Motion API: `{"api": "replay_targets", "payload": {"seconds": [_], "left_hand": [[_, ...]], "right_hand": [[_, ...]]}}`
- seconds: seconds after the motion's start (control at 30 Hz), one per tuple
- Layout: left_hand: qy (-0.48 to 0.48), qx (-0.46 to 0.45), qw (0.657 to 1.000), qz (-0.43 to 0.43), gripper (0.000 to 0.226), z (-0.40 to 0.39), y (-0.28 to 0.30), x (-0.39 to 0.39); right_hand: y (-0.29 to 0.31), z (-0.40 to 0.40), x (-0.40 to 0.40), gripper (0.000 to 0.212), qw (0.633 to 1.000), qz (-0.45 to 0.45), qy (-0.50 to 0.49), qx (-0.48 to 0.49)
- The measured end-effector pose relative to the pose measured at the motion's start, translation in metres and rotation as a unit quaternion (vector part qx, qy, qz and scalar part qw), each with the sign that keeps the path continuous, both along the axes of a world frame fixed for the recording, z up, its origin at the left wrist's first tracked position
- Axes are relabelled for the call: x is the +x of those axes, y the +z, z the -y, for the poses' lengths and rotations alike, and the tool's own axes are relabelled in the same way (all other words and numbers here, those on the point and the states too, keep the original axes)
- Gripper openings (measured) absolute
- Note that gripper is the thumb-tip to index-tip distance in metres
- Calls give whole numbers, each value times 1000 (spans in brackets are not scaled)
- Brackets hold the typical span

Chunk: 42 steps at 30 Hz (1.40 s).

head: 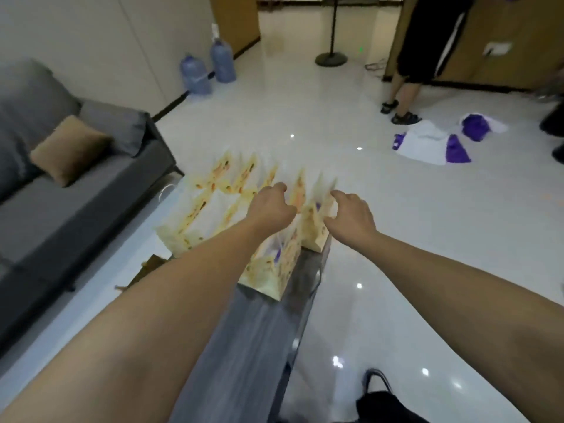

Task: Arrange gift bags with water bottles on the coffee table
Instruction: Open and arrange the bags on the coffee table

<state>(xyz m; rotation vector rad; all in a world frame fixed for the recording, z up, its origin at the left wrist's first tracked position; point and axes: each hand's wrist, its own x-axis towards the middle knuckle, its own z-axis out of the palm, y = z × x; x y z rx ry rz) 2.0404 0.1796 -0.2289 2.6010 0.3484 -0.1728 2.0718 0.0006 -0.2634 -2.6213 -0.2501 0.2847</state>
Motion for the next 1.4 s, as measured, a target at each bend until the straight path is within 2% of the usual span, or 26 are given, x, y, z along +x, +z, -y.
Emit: {"api": "replay_targets", "payload": {"seconds": [0.27, 0.37, 0.63, 0.97, 1.4], "left_hand": [[-238, 29, 971, 27, 62, 280, 10, 95], [-337, 46, 940, 16, 62, 393, 0, 111], [-502, 68, 862, -4, 62, 600, -25, 134], [-603, 51, 796, -15, 56, 754, -57, 199], [-689, 57, 717, -89, 55, 912, -106, 384]], "right_hand": [[5, 275, 28, 69, 973, 16, -228, 11], [-5, 382, 27, 67, 950, 1, -312, 8], [-38, 571, -1, 69, 890, -55, -452, 5], [-65, 681, 18, 71, 829, -76, -554, 11], [-99, 780, 163, 67, 746, -136, -652, 18]]}}
